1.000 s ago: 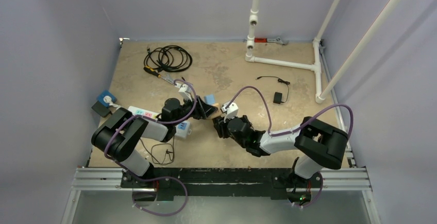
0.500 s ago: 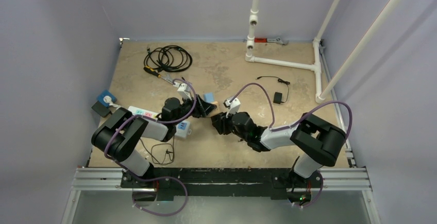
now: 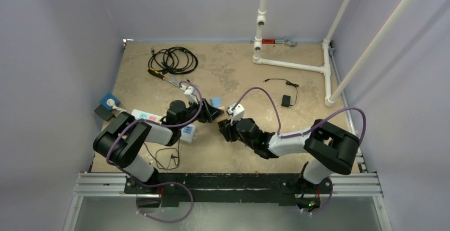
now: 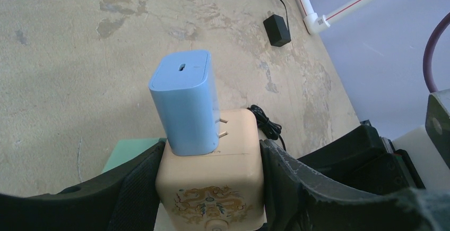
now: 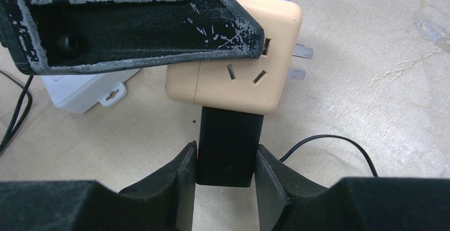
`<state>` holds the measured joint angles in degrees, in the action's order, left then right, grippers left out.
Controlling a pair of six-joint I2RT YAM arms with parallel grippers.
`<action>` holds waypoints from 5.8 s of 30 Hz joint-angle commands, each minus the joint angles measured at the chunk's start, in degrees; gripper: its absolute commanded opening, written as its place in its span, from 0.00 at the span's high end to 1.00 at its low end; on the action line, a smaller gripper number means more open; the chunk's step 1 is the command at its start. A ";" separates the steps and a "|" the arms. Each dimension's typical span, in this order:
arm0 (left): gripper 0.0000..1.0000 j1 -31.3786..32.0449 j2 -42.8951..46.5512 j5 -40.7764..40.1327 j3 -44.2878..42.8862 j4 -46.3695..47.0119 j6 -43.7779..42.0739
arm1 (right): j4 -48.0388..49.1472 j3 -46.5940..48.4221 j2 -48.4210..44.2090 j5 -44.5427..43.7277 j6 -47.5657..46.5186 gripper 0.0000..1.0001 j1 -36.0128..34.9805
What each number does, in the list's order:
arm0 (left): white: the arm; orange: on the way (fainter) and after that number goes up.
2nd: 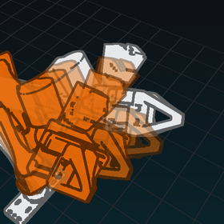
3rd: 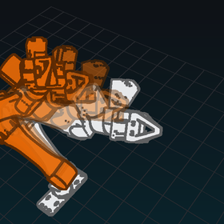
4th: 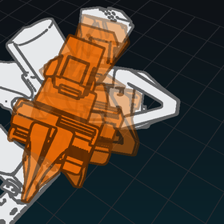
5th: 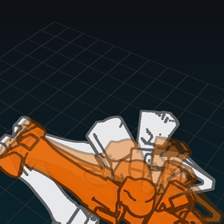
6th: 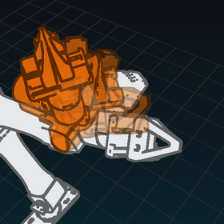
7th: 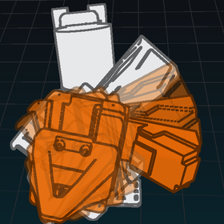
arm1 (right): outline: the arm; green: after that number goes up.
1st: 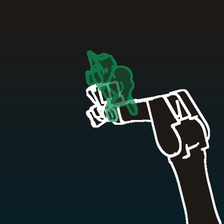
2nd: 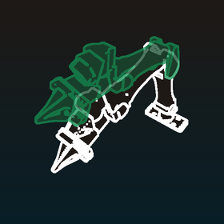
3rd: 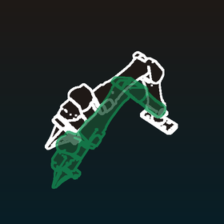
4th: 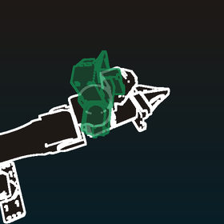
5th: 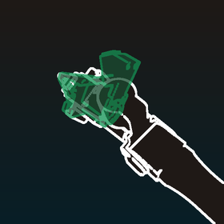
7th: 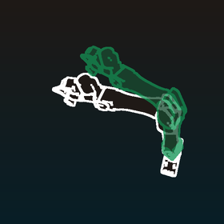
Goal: Pull the plug off the socket
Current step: Remove the plug from the socket, then place the plug at the center of the board.
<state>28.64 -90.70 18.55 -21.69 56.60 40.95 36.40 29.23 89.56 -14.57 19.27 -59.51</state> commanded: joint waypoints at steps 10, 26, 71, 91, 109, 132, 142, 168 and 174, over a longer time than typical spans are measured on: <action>1.00 -1.66 -1.33 -6.73 -0.46 -4.98 -2.18 | -9.01 5.69 -2.89 0.66 8.84 1.00 -6.05; 1.00 -2.18 -0.78 -7.72 -0.57 -6.23 -2.85 | -7.01 2.62 -4.47 3.15 9.37 1.00 -4.91; 1.00 -3.51 -0.13 -8.76 -0.03 -6.98 -3.15 | -7.35 0.74 -4.61 9.60 9.91 1.00 -0.10; 1.00 -4.21 -0.10 -8.35 -0.11 -7.20 -2.96 | -9.14 2.59 -6.75 5.40 5.08 1.00 -7.56; 1.00 -4.21 7.01 -7.75 1.02 -8.00 -8.32 | -33.43 9.16 -24.46 -12.49 7.21 1.00 12.85; 1.00 -4.21 9.92 -3.27 2.29 -4.48 -10.56 | -37.76 20.31 -9.11 -13.59 -0.46 1.00 42.64; 1.00 -4.21 9.48 -2.40 2.32 -3.60 -10.45 | -36.31 22.09 -0.38 -3.68 -1.60 1.00 43.62; 1.00 -4.21 9.48 -0.80 2.66 -1.85 -10.05 | -39.44 23.34 1.73 -2.83 0.77 0.31 45.57; 1.00 -4.21 9.41 0.55 3.95 1.86 -7.44 | -40.37 22.02 -5.67 3.14 1.47 0.25 45.55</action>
<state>24.77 -82.39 16.67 -18.59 50.11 31.94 -3.92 51.37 90.74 -15.75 19.70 -14.17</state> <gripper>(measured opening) 0.591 0.731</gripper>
